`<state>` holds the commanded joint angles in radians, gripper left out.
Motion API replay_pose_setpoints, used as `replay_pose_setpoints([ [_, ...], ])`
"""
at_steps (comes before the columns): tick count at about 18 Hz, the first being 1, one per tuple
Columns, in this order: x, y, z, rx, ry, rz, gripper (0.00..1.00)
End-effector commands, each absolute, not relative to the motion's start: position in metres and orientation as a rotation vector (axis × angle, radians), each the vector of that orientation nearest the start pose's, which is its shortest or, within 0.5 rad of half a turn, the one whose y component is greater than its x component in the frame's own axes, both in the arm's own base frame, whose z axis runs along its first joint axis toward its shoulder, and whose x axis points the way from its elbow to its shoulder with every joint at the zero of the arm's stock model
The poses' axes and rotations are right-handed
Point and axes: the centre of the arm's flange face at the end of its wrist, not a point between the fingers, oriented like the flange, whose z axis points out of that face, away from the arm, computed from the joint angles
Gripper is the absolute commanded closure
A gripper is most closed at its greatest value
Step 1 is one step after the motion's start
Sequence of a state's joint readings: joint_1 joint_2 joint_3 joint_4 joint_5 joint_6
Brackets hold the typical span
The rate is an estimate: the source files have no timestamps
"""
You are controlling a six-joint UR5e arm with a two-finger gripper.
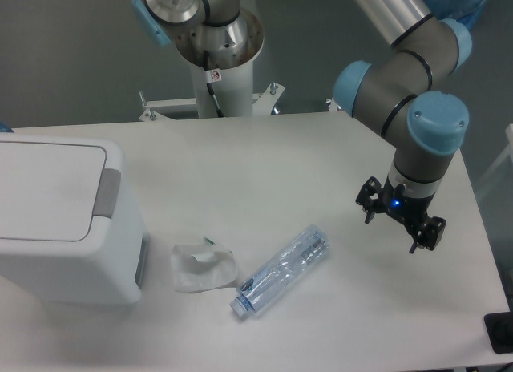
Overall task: Open the trash can
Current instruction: 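Move the gripper from its start pose toward the white trash bin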
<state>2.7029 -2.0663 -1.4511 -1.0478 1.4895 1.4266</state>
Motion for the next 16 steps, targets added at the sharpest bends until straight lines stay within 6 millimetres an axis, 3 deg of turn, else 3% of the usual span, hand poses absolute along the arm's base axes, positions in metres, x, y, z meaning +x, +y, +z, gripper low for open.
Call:
replay_pose_setpoints([
  [8,-0.551,0.424,0.312,-2.976,0.431,0.178,0.00],
  [10,-0.545,0.428,0.311,-2.966,0.319,0.147,0.00],
  [12,-0.535,0.434,0.325,-2.894,0.133,0.100,0.00],
  [16,-0.506,0.464,0.344,-2.790,-0.063,0.009,0.00],
])
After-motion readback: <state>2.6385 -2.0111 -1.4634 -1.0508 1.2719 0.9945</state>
